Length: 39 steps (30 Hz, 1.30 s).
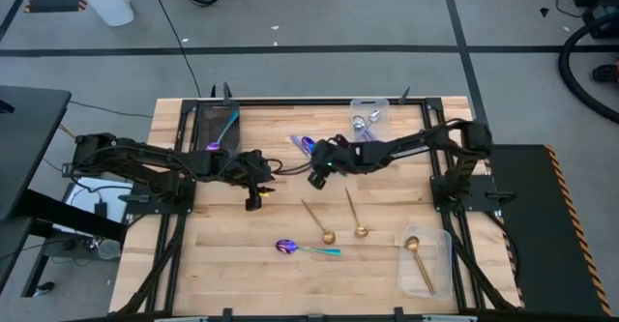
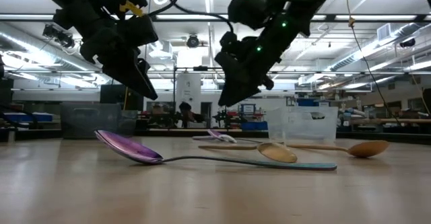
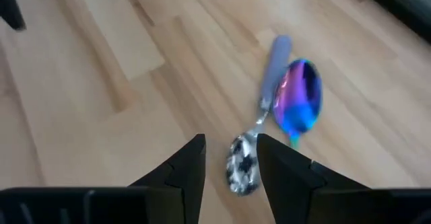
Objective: Sort silverware by color (type)
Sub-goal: Put the gold spoon into the bottom transparent bin
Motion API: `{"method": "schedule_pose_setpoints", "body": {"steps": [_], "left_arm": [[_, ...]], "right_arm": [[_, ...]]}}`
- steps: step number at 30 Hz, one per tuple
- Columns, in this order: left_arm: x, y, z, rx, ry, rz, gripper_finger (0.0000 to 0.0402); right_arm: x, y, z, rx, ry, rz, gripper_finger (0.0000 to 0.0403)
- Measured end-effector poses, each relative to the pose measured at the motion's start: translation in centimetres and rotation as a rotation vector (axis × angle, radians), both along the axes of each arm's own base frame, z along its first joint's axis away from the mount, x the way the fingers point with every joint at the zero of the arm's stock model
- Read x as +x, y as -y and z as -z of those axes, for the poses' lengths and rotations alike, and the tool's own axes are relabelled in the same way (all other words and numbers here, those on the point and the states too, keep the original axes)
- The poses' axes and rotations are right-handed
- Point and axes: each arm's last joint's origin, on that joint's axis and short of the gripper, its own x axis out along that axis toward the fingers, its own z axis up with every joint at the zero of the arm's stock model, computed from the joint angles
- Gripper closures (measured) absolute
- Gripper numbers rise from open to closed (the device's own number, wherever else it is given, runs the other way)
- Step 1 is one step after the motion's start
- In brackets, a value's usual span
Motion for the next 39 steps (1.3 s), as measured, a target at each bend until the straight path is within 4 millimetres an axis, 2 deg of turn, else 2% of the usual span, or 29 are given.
{"method": "schedule_pose_setpoints", "body": {"steps": [7, 11, 16, 24, 31, 34, 39], "left_arm": [[0.1, 0.6, -0.1, 0.014, 0.014, 0.039, 0.023], [0.1, 0.8, -0.1, 0.015, 0.011, 0.048, 0.023], [0.0, 0.8, 0.0, 0.013, -0.001, 0.047, 0.023], [-0.1, 0.8, 0.1, 0.017, -0.024, 0.052, 0.023], [-0.1, 0.8, -0.8, 0.016, -0.068, 0.053, 0.023], [-0.3, 0.8, -0.7, 0.011, -0.112, 0.05, 0.023], [-1.1, 0.8, -0.1, -0.007, -0.214, 0.032, 0.023]], "right_arm": [[1.2, 0.7, 0.3, 0.012, -0.051, 0.005, 0.026], [0.8, 1.3, 0.3, 0.02, -0.108, 0.019, 0.026], [-0.2, 2.8, 1.2, 0.066, -0.181, 0.04, 0.0262], [-1.1, 3.7, 2.7, 0.052, -0.179, 0.045, 0.0274], [-1.4, 4.4, 3.2, 0.033, -0.173, 0.032, 0.0275], [-1.3, 4.0, 3.1, 0.045, -0.176, 0.013, 0.0275], [-0.9, 1.4, 3.0, 0.102, -0.165, -0.05, 0.0275]]}}
